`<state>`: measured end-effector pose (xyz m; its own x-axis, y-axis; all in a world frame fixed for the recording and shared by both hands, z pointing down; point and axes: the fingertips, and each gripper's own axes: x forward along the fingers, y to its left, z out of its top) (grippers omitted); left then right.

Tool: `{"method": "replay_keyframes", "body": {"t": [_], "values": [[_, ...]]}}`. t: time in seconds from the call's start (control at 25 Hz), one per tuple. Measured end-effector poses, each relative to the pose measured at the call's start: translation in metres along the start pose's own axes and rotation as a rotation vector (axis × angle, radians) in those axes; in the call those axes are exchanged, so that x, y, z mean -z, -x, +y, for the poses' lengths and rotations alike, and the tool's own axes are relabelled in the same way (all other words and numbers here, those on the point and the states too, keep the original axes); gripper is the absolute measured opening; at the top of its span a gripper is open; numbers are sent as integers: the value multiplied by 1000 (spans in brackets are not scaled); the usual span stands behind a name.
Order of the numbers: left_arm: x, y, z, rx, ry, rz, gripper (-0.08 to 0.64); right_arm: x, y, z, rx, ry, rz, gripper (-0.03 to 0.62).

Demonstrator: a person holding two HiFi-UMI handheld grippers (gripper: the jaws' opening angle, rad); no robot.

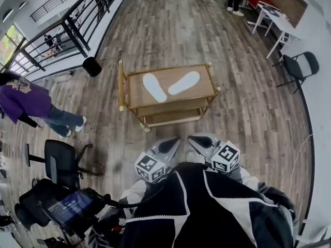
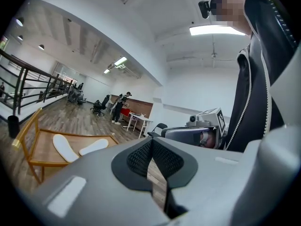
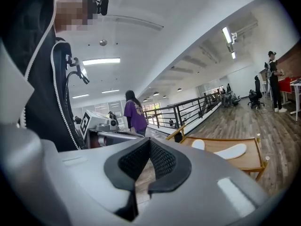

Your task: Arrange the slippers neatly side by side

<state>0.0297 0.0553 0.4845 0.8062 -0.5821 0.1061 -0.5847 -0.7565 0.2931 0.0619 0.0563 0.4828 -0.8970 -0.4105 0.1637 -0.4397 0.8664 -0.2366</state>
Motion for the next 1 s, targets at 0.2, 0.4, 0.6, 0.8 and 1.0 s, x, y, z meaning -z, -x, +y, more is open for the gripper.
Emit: {"method": "replay_keyframes", "body": {"t": [0.2,0.4,0.6,0.8,1.0], "values": [[-19,-37,16,-8,7,-2,15,-16,-1,-41,-23,-21,3,5],[-23,-88,41,-33,13,2,15,-17,-1,-95,-56,-32,2,5],[-33,-100,65,-76,4,18,15,-29,-10,-130,-67,-55,-6,5],[-32,-96,93,-127,44,10,15,-37,-37,-151,-93,-143,-34,5],[-30,-98,129,-115,57,7,15,-42,-74,-169,-96,-120,-26,5]]}}
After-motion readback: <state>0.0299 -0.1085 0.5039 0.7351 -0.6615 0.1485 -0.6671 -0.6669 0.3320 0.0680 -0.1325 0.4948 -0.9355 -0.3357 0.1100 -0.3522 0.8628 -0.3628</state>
